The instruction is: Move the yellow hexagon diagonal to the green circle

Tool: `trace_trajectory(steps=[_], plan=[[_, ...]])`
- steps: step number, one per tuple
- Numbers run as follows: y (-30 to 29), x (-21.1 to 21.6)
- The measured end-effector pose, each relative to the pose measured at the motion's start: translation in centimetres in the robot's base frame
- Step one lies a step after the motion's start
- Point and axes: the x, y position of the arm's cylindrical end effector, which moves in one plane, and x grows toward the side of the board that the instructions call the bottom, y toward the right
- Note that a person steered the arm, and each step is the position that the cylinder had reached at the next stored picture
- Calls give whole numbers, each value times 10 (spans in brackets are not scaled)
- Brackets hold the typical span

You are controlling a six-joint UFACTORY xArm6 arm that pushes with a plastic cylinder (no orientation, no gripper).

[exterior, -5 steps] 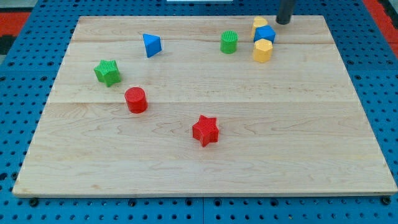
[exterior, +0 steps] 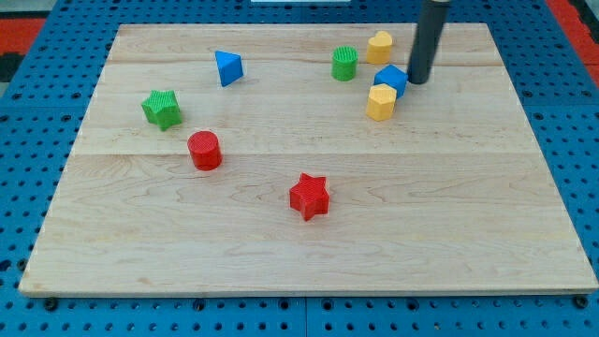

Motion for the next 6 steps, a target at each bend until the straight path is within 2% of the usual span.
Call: trace_trajectory(steps=[1,4,6], plan=[[-14,34],[-72,26],[-88,43]])
